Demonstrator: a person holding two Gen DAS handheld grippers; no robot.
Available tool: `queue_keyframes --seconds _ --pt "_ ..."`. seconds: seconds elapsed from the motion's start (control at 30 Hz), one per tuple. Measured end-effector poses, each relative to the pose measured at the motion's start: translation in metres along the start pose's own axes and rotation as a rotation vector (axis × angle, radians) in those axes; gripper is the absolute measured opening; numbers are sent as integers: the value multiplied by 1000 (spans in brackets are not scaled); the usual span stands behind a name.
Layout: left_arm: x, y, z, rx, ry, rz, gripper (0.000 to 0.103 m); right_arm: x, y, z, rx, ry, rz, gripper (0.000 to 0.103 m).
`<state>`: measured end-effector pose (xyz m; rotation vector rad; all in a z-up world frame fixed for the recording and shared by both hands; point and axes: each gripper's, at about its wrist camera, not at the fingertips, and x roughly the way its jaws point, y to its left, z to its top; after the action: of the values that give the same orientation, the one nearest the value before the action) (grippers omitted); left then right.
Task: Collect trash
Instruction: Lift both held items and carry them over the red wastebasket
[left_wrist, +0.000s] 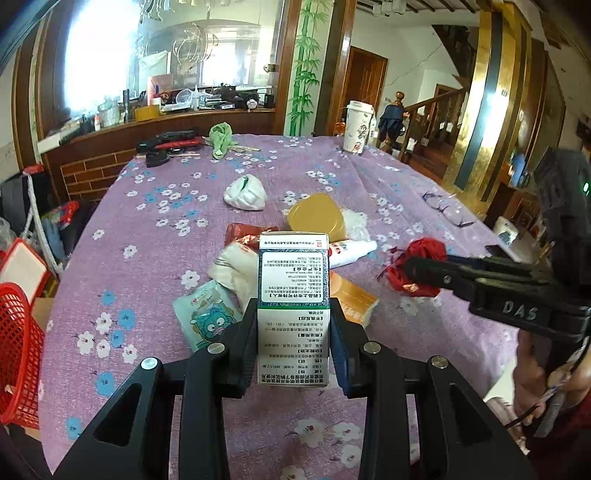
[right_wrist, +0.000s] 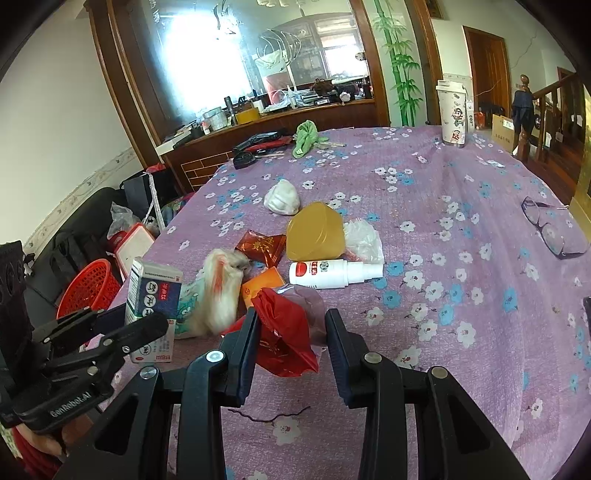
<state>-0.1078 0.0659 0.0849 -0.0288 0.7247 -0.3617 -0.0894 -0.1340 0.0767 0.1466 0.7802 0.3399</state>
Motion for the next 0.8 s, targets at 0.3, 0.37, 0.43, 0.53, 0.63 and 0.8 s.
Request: queue_keyframes --seconds 0.3,0.37,0.43,0.53,0.63,0.8 --pt "-10 12 -2 -19 -21 38 33 0 13 -1 -20 9 16 38" --pt "-12 17 -3 -28 -22 48 33 3 17 -2 -25 18 24 38" --pt "-13 21 -5 -38 -22 58 33 6 22 -2 -35 28 36 38" --pt "-15 31 -7 -55 -21 74 33 11 31 -1 -50 39 49 38" --pt "-19 40 -10 -74 -24 87 33 18 42 1 -70 57 67 38" --pt "-24 60 -13 -107 -30 119 33 30 67 5 -113 88 102 38"
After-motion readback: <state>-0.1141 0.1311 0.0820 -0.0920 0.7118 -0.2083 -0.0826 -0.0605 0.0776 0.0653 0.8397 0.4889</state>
